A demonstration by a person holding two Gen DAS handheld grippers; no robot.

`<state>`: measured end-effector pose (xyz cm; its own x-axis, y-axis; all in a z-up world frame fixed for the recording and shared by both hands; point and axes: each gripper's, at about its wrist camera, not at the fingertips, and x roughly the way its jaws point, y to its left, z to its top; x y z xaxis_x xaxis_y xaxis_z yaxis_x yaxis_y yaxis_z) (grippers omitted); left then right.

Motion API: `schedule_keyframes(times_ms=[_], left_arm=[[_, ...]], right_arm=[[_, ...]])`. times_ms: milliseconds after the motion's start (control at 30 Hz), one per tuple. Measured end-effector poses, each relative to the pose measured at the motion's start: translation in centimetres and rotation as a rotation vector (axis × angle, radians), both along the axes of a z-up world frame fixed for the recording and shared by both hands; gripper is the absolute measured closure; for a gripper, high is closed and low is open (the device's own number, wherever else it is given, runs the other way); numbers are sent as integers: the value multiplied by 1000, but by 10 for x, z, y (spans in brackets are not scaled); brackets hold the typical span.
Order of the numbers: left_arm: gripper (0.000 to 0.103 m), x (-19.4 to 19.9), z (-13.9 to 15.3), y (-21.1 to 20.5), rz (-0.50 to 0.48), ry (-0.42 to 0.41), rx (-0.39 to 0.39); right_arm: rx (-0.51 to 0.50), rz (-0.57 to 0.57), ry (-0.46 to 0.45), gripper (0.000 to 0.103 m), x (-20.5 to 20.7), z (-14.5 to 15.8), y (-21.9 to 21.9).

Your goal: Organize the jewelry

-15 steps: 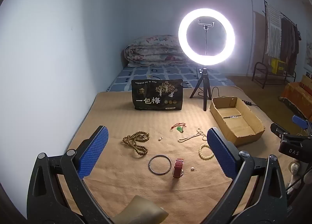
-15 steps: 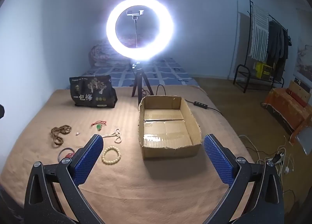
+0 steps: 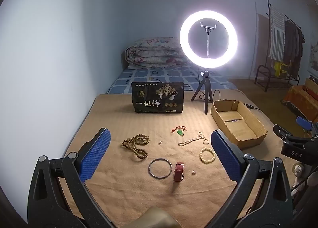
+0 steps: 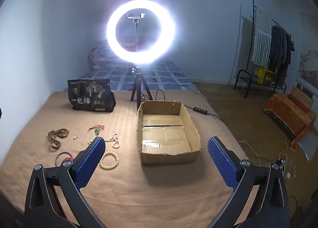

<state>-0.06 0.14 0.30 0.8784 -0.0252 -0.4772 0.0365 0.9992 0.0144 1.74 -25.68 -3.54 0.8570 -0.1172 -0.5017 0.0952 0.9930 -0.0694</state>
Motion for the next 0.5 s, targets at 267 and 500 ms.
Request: schedule_keyframes(times_ms=[267,500], left_arm=[[0,1,-2,2,2,1,-3],[0,0,-2,3,1,3,-3]], right_arm=[[-15,0,1,1,-1,-3,3],[-9,8,-2,1,-1,-4,4]])
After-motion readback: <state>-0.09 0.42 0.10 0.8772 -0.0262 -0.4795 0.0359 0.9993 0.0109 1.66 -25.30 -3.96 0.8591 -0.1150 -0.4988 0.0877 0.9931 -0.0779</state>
